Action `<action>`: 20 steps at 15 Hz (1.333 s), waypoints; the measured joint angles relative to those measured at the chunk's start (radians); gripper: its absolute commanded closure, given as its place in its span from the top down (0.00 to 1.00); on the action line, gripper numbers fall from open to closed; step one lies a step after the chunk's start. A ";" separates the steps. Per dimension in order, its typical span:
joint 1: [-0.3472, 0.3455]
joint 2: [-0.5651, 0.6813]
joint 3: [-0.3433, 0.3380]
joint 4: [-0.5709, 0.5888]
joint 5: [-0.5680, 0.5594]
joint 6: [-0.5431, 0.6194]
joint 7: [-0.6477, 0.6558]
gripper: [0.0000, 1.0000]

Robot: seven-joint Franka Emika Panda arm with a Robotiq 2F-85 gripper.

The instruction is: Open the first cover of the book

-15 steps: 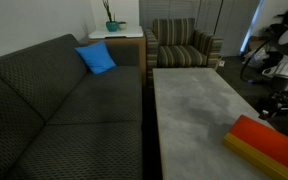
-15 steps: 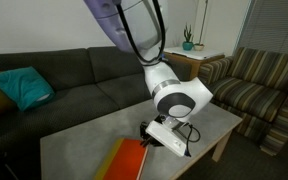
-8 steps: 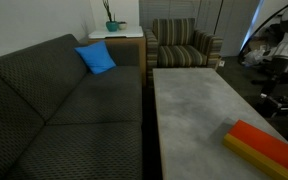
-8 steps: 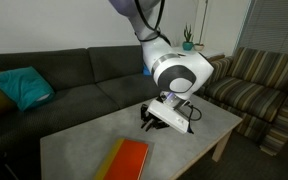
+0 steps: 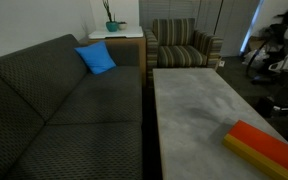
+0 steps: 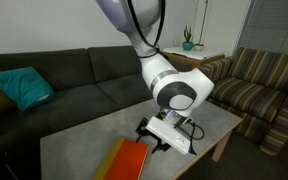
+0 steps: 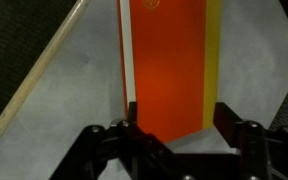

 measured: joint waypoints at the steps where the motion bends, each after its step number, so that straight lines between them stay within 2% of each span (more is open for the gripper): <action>1: -0.002 0.021 0.000 0.010 0.001 -0.010 0.000 1.00; 7: -0.010 0.155 0.001 0.117 0.003 -0.132 -0.016 1.00; 8: -0.012 0.176 0.002 0.139 0.004 -0.153 -0.019 0.89; 9: -0.013 0.197 0.002 0.163 0.005 -0.174 -0.020 0.72; 18: -0.035 0.217 0.002 0.227 0.067 -0.190 -0.045 0.08; 20: -0.037 0.217 0.001 0.234 0.073 -0.189 -0.045 0.00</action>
